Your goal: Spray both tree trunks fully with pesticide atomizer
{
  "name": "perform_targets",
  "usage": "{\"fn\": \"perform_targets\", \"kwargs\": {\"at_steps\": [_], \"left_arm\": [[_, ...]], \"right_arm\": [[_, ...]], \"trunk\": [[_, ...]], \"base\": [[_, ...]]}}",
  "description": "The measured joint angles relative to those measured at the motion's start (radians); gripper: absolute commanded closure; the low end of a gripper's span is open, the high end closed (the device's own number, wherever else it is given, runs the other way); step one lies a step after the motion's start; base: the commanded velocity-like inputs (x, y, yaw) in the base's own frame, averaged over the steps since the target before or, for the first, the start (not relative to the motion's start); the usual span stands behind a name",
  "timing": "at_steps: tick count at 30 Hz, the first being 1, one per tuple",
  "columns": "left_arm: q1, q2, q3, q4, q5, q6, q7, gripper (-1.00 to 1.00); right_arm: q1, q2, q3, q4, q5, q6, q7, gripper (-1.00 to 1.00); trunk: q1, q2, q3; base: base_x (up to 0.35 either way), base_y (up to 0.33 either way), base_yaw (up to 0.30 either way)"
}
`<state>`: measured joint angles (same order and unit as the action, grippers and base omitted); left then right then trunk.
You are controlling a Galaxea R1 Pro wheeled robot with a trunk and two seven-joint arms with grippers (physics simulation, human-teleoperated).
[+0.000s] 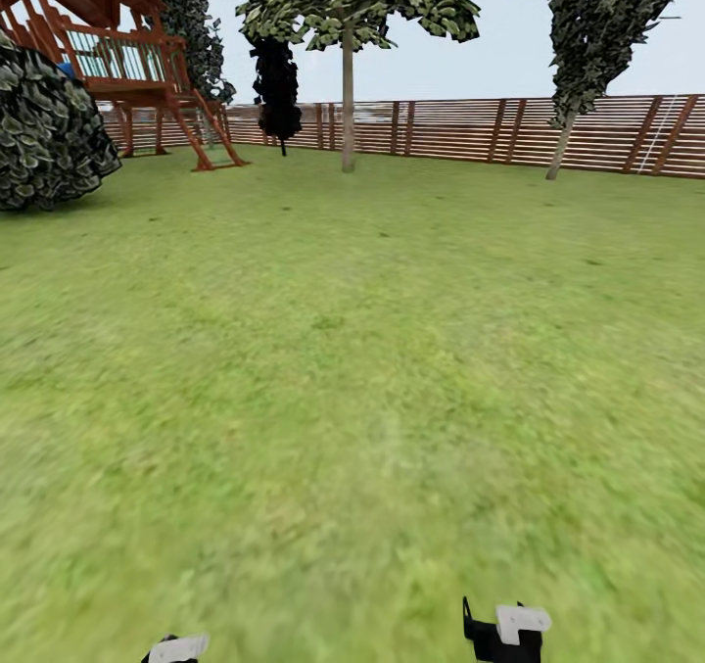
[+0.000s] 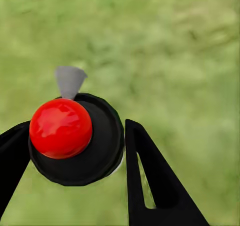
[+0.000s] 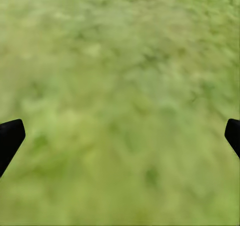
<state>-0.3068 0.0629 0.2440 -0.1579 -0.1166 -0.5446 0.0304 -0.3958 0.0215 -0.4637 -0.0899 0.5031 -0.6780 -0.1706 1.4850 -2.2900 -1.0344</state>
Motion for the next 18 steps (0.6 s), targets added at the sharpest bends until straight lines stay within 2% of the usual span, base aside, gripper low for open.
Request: {"fn": "perform_targets", "kwargs": {"at_steps": [18], "left_arm": [[0.000,-0.002,0.000,0.000,0.000,0.000,0.000,1.00]], "right_arm": [[0.000,0.001,0.000,0.000,0.000,0.000,0.000,-1.00]], "trunk": [[0.000,0.000,0.000]], "base": [[0.338,0.000,0.000]]}}
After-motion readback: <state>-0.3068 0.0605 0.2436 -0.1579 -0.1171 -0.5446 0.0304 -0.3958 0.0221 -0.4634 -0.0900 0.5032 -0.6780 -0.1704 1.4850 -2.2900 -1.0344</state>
